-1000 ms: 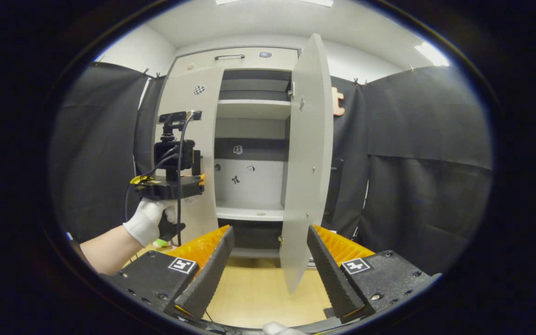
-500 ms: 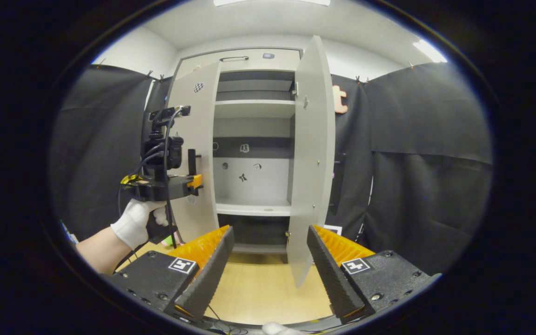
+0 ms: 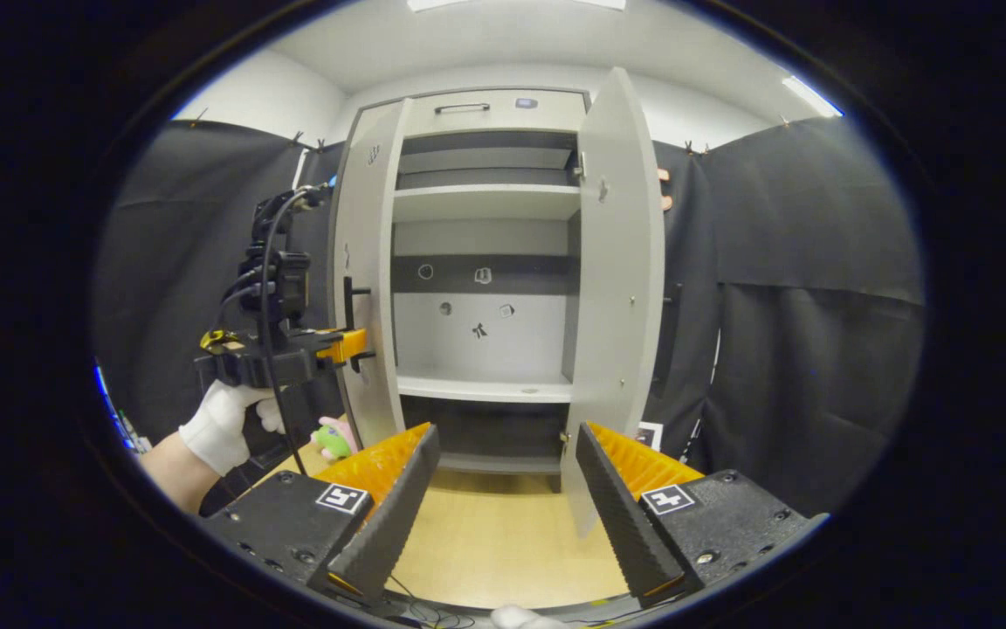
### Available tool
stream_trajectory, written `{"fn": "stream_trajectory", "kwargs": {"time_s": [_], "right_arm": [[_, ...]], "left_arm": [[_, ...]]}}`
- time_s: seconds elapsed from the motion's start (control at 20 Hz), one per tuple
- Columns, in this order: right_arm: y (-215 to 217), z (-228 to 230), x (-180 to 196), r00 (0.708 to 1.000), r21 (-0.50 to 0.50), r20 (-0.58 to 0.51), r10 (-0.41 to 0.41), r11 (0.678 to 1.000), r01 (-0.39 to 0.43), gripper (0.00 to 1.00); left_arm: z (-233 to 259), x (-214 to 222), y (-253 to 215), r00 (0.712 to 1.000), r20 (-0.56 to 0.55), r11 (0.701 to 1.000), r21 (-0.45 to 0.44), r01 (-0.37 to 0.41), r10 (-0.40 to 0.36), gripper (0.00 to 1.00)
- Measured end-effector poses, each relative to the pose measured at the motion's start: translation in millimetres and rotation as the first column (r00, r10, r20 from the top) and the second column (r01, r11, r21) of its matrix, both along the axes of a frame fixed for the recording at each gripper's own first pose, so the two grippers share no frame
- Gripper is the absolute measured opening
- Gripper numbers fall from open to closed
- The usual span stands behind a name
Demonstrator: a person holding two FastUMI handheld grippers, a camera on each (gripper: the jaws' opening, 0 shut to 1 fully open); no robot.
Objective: Open the right door of the double-door shoe cabinet with the right hand, and open the left door with the left hand.
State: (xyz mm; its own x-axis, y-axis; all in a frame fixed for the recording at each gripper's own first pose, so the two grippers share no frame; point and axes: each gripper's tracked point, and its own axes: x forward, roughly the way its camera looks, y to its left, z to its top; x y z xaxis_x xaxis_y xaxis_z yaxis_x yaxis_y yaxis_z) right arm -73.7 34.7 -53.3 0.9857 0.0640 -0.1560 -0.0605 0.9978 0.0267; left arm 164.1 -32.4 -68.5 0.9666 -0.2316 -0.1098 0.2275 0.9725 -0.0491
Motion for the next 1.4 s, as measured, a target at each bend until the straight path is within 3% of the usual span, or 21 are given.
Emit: {"fn": "stream_trajectory", "kwargs": {"time_s": [0.9,1.1,1.3,1.4], "right_arm": [[38.8,-3.7,14.6,0.994,0.019,-0.01,0.106,0.994,-0.106,0.99],[48.6,-0.3,13.0,0.992,0.021,-0.005,0.126,0.992,-0.126,0.99],[56.2,0.6,11.1,0.99,0.016,-0.001,0.138,0.99,-0.138,0.99],[57.7,0.6,10.5,0.99,0.013,-0.001,0.141,0.99,-0.141,0.99]], "left_arm": [[-3.8,-34.3,92.9,0.993,0.003,0.991,0.047,-0.122,0.122,0.0],[-3.1,-35.9,118.2,0.994,0.008,0.994,0.01,-0.109,0.109,0.0],[-5.8,-31.8,158.1,0.987,0.017,0.985,0.061,-0.159,0.158,0.0],[-6.1,-30.7,163.1,0.993,0.01,0.993,0.004,-0.118,0.118,0.0]]}}
